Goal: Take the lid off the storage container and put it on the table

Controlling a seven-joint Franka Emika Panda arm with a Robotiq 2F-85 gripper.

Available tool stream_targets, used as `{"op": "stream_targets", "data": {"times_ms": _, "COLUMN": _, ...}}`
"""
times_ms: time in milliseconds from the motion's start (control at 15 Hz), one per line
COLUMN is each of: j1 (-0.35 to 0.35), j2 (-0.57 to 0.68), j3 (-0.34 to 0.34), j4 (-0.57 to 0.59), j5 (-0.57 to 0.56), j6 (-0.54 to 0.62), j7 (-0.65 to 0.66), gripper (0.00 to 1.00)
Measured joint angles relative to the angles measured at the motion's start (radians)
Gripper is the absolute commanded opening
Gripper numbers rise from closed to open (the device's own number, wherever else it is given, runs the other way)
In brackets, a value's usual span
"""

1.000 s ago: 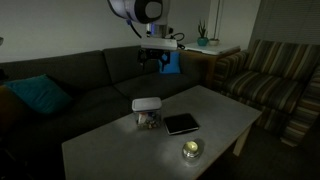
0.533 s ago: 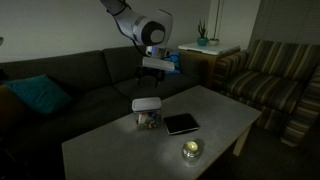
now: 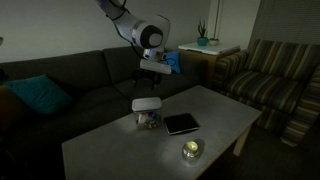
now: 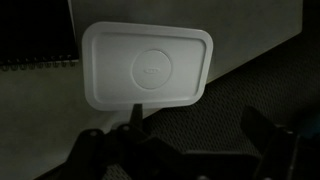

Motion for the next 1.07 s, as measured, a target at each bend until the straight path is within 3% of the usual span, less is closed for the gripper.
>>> {"op": "stream_targets", "data": {"times_ms": 333, "j1": 0.084, "j2": 0.0, "j3": -0.067, "j4": 0.026, "j5": -0.098, "j6": -0.037, "j7": 0.201, "gripper": 0.98}}
{"op": "stream_targets", "data": {"times_ms": 400, "j1": 0.098, "j2": 0.004, "j3": -0.071, "j4": 0.029, "j5": -0.112, "j6": -0.051, "j7": 0.222, "gripper": 0.74}}
{"op": "stream_targets", "data": {"times_ms": 600, "j1": 0.114, "j2": 0.026, "j3": -0.07, "j4": 0.037, "j5": -0.124, "j6": -0.058, "j7": 0.236, "gripper": 0.65}}
{"op": "stream_targets", "data": {"times_ms": 1067, "j1": 0.11, "j2": 0.074, "j3": -0.111, "j4": 0.04, "j5": -0.125, "j6": 0.072, "j7": 0.237, "gripper": 0.14}}
